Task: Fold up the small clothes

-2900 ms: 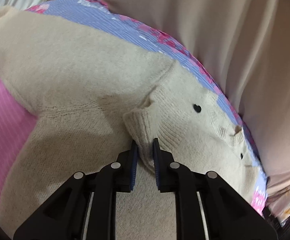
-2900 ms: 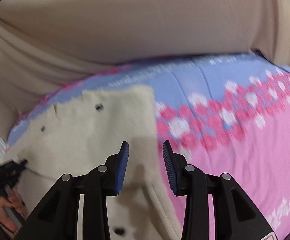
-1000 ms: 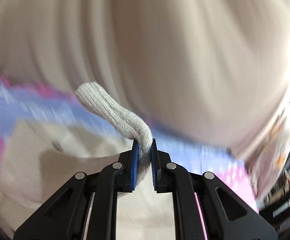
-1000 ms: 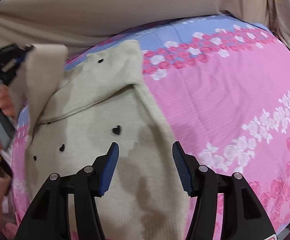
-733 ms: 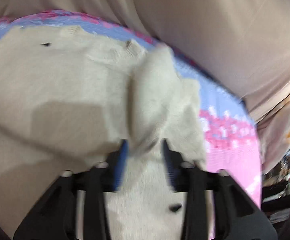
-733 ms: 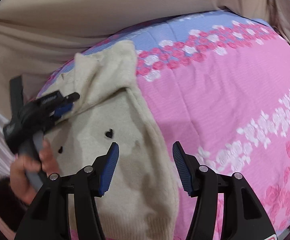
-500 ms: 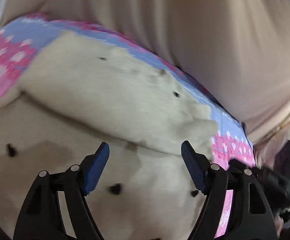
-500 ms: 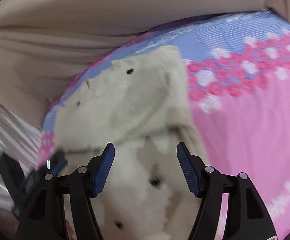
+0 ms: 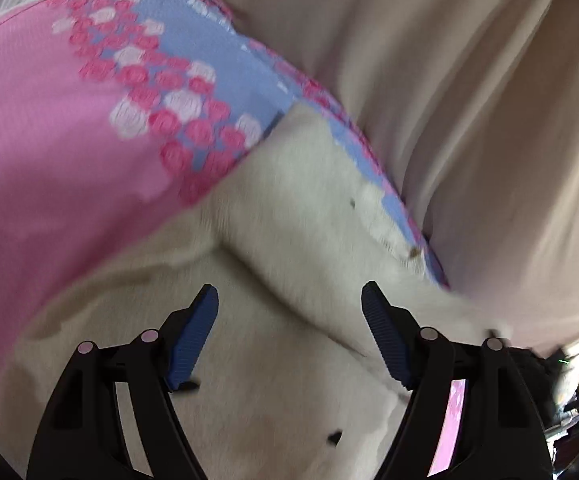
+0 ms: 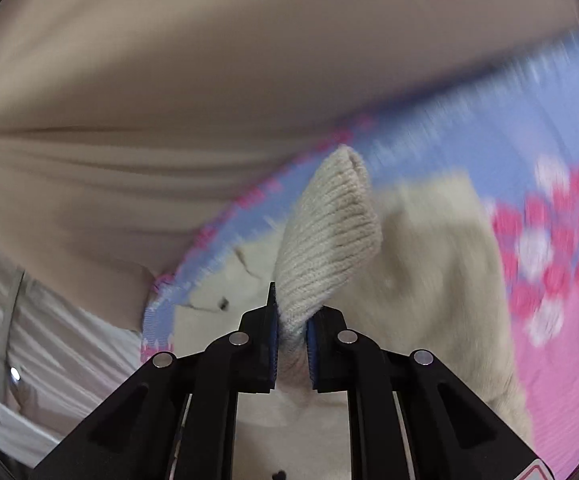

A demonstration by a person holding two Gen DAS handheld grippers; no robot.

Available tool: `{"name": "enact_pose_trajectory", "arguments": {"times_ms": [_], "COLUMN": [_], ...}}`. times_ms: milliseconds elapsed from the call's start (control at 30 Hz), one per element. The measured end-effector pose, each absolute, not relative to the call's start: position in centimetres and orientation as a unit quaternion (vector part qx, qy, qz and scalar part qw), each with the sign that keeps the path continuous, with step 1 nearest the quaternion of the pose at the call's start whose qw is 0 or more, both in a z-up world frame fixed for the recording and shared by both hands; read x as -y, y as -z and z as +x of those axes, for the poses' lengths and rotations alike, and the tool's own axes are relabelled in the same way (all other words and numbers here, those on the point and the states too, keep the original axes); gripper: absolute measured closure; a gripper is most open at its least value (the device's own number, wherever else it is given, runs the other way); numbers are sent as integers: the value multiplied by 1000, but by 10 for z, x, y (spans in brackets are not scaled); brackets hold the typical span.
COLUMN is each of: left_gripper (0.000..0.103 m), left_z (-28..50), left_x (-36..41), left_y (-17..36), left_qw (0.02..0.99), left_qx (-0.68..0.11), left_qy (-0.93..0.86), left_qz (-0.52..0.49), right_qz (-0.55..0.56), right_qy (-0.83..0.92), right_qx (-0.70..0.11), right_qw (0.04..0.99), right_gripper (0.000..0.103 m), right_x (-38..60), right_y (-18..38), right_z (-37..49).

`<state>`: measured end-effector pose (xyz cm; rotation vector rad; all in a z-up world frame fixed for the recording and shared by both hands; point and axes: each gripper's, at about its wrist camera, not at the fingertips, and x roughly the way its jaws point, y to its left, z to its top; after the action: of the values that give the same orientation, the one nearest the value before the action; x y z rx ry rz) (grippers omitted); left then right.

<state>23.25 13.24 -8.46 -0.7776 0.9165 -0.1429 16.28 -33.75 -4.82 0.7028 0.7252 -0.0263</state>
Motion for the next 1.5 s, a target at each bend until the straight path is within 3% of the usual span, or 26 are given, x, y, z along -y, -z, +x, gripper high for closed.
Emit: {"name": "enact_pose_trajectory", "arguments": {"times_ms": [67,133,267,333,367,400,467,567,633,733,900,1000,1067,1100,1133,1167,1200,1367,1500], "left_gripper": [31,31,32,46,61,68,68,72,72,71,70,70,70,70,70,70,70,69,68], "left_z": [247,257,267,269,269,270,273,272,270,268,266,267,268,269,268,268,267,267,267], "left_x": [-133,-139,-147,-152,-155,-159,-165,-170,-172,-171,-169,-168,-167,-172,-171,-169,-167,-166,-165], "left_y": [87,98,131,136,131,125,116,121,130,130,130,129,129,133,133,133,132,133,133], "left_qw": [815,796,718,707,718,732,756,767,765,769,772,771,772,773,775,777,779,779,781], "left_qx": [-432,-440,-459,-443,-432,-423,-409,-419,-425,-425,-425,-427,-428,-427,-426,-424,-424,-425,-425], "left_qy": [66,67,51,32,25,17,8,-16,-12,-3,-6,-2,0,1,2,1,-1,-2,0], "left_qz": [-380,-410,-521,-550,-545,-533,-512,-485,-484,-478,-473,-473,-470,-469,-467,-465,-462,-462,-458], "right_qz": [281,303,319,327,328,331,334,296,348,397,426,479,473,453,420,382,351,344,376], "right_qy": [51,78,70,69,69,65,66,109,102,87,51,-6,-35,-32,-11,21,49,54,38], "right_qx": [-405,-468,-457,-449,-439,-430,-410,-474,-466,-438,-460,-405,-359,-342,-337,-351,-372,-466,-461], "right_qw": [869,827,827,829,834,838,846,822,807,802,777,779,804,823,843,855,858,813,803], "right_gripper": [91,91,91,91,91,91,89,66,75,67,66,82,82,79,57,47,44,44,44], "right_x": [339,349,345,344,345,351,356,361,371,375,367,366,367,369,371,371,369,343,331], "right_y": [74,116,126,122,115,109,103,134,145,142,158,126,87,69,54,50,53,125,147], "right_z": [177,183,179,177,175,165,158,157,143,133,152,160,165,166,166,165,163,136,133]}}
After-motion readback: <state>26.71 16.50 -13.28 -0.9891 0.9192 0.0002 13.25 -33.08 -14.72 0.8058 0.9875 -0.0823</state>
